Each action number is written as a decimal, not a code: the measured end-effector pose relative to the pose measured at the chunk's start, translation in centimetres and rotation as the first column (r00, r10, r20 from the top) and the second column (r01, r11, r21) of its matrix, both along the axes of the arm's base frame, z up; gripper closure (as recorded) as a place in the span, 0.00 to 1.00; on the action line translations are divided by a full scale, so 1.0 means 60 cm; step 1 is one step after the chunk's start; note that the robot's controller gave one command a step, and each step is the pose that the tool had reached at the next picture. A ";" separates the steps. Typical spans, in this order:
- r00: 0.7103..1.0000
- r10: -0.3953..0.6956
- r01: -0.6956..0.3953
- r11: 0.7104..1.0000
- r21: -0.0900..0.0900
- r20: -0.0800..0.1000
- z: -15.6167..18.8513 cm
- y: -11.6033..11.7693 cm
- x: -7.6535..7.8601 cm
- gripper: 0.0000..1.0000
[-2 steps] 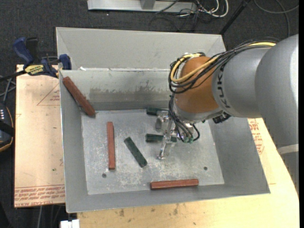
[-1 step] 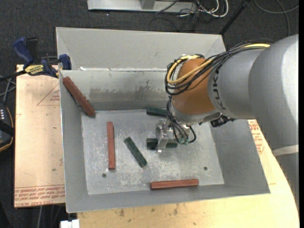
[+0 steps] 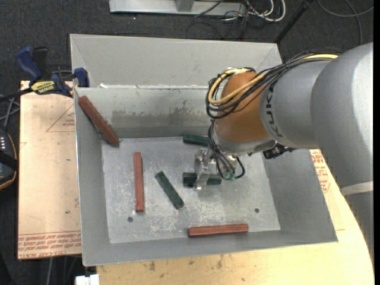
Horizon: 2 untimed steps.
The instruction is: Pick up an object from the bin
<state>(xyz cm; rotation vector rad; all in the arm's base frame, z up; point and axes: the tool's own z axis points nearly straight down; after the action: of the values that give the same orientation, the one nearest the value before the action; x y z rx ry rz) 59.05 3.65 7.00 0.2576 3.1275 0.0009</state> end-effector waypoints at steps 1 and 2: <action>1.000 -0.004 0.004 1.000 0.000 -0.005 0.008 0.001 -0.002 1.00; 1.000 -0.004 0.004 1.000 0.001 -0.012 0.039 0.001 -0.006 1.00</action>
Offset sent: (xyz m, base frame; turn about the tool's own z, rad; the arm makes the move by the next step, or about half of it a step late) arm 0.0001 0.0000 0.0197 0.0000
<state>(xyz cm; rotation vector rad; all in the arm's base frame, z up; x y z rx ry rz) 58.68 3.70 9.34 0.2642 3.1389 0.0005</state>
